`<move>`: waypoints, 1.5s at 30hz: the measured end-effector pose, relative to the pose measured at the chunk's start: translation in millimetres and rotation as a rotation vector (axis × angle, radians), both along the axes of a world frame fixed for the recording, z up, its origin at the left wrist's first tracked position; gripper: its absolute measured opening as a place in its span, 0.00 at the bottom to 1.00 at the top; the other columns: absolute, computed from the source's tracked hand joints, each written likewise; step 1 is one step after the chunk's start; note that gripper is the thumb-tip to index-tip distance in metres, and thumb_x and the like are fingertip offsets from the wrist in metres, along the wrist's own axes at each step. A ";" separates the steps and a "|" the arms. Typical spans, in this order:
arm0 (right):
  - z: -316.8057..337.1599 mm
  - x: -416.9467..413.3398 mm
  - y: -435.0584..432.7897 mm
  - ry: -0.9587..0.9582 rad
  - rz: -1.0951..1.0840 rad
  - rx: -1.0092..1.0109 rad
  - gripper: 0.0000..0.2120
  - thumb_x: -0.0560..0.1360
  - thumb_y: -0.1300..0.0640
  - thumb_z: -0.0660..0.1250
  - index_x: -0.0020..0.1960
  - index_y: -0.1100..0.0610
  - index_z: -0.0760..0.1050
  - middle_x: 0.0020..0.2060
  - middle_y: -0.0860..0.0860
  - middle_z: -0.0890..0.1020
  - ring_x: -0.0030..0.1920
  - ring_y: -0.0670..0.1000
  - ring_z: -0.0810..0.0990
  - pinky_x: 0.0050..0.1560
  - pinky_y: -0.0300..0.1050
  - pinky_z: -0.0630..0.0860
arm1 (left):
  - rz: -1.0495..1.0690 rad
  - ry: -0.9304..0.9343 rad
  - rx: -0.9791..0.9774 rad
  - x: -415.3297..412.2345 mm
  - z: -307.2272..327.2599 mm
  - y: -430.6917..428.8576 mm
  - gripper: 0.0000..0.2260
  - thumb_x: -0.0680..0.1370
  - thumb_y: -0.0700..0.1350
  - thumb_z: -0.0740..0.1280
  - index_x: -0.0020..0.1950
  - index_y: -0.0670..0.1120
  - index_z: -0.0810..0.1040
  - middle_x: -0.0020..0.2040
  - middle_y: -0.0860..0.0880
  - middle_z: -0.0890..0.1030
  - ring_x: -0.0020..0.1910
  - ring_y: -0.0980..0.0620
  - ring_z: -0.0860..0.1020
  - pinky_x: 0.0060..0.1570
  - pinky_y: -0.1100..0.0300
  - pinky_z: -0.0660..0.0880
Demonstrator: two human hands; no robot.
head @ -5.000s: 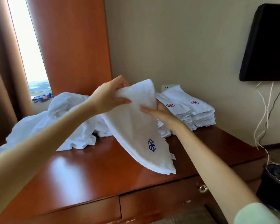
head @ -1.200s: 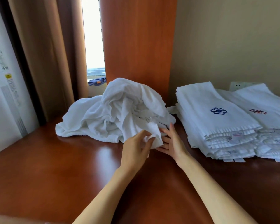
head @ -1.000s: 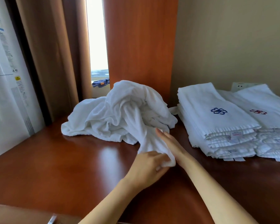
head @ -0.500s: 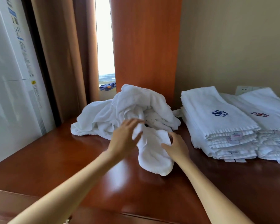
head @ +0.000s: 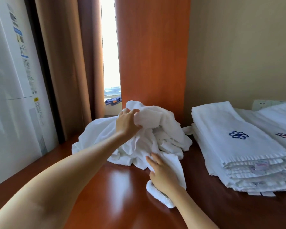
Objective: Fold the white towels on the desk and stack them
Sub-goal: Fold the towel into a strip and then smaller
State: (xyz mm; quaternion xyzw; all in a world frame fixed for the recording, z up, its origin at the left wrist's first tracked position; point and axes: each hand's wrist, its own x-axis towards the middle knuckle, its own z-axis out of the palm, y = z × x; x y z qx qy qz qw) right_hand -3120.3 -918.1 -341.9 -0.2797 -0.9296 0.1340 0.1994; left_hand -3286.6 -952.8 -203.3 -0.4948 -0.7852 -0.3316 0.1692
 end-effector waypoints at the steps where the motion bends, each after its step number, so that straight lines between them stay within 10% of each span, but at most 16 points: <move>1: 0.4 -0.3 1.4 -0.003 -0.015 0.010 0.28 0.81 0.59 0.54 0.78 0.47 0.53 0.78 0.43 0.49 0.73 0.45 0.61 0.63 0.37 0.64 | -0.020 0.072 0.020 2.4 0.9 -3.3 0.23 0.72 0.46 0.73 0.66 0.49 0.75 0.59 0.45 0.76 0.60 0.45 0.71 0.59 0.52 0.70; 6: 2.9 2.7 7.4 0.080 -0.019 -0.053 0.27 0.80 0.63 0.56 0.78 0.50 0.57 0.77 0.47 0.56 0.75 0.46 0.58 0.70 0.37 0.60 | -0.293 0.534 0.045 8.8 -6.7 -54.2 0.11 0.69 0.43 0.75 0.49 0.49 0.79 0.42 0.52 0.78 0.43 0.48 0.76 0.48 0.58 0.68; 10: 10.9 18.4 8.4 0.654 -0.222 -0.274 0.14 0.77 0.57 0.64 0.62 0.55 0.74 0.57 0.48 0.78 0.60 0.52 0.76 0.57 0.43 0.72 | -0.238 0.548 -0.251 -17.8 -30.0 -112.8 0.12 0.69 0.47 0.76 0.50 0.50 0.80 0.43 0.54 0.79 0.44 0.48 0.78 0.51 0.59 0.69; 13: 19.1 33.2 5.4 1.165 -0.426 -0.344 0.15 0.75 0.48 0.64 0.51 0.60 0.69 0.46 0.53 0.76 0.48 0.57 0.77 0.49 0.57 0.75 | -0.181 0.425 -0.381 -24.6 -46.0 -142.2 0.11 0.69 0.48 0.76 0.48 0.49 0.79 0.49 0.51 0.78 0.50 0.48 0.76 0.55 0.56 0.70; 19: 24.9 35.2 -18.7 0.686 -0.021 0.273 0.40 0.69 0.35 0.67 0.73 0.53 0.61 0.71 0.52 0.65 0.74 0.51 0.60 0.73 0.50 0.54 | -0.456 0.675 -0.295 10.3 -54.8 -152.7 0.12 0.62 0.41 0.76 0.37 0.50 0.74 0.50 0.51 0.78 0.51 0.50 0.76 0.58 0.57 0.73; 24: 15.5 32.5 -25.6 0.210 0.083 0.470 0.48 0.65 0.43 0.75 0.78 0.46 0.53 0.69 0.48 0.66 0.73 0.49 0.61 0.75 0.58 0.52 | -0.489 0.738 -0.473 23.7 -52.8 -161.0 0.13 0.68 0.53 0.75 0.44 0.49 0.74 0.37 0.56 0.75 0.33 0.54 0.73 0.34 0.63 0.68; 26: 18.8 34.1 -29.2 0.259 0.029 0.497 0.45 0.58 0.57 0.79 0.72 0.48 0.66 0.56 0.49 0.73 0.60 0.50 0.69 0.71 0.52 0.60 | -0.465 0.580 -0.499 26.3 -45.8 -163.5 0.22 0.74 0.65 0.64 0.59 0.52 0.73 0.46 0.56 0.77 0.42 0.54 0.75 0.40 0.62 0.70; 30: 25.3 36.5 -35.6 0.383 -0.018 0.511 0.34 0.53 0.68 0.75 0.58 0.53 0.79 0.46 0.51 0.76 0.49 0.54 0.75 0.58 0.52 0.74 | -0.431 0.594 -0.248 34.6 -16.0 -138.5 0.21 0.79 0.58 0.59 0.70 0.53 0.71 0.63 0.51 0.75 0.57 0.51 0.75 0.51 0.57 0.75; 36: 21.3 32.8 -29.0 0.362 -0.061 0.433 0.25 0.64 0.69 0.74 0.60 0.57 0.79 0.55 0.52 0.81 0.54 0.56 0.80 0.54 0.49 0.78 | -0.163 0.139 -0.837 23.8 -18.9 -61.7 0.32 0.79 0.65 0.53 0.79 0.52 0.51 0.80 0.44 0.50 0.77 0.44 0.54 0.73 0.52 0.54; 45: 15.8 -3.6 39.5 0.212 -0.190 0.347 0.36 0.63 0.59 0.81 0.68 0.60 0.72 0.62 0.55 0.79 0.65 0.56 0.77 0.63 0.54 0.75 | -0.182 0.152 -0.627 -21.6 -50.2 37.3 0.29 0.80 0.64 0.48 0.79 0.55 0.52 0.80 0.45 0.48 0.77 0.38 0.51 0.74 0.41 0.50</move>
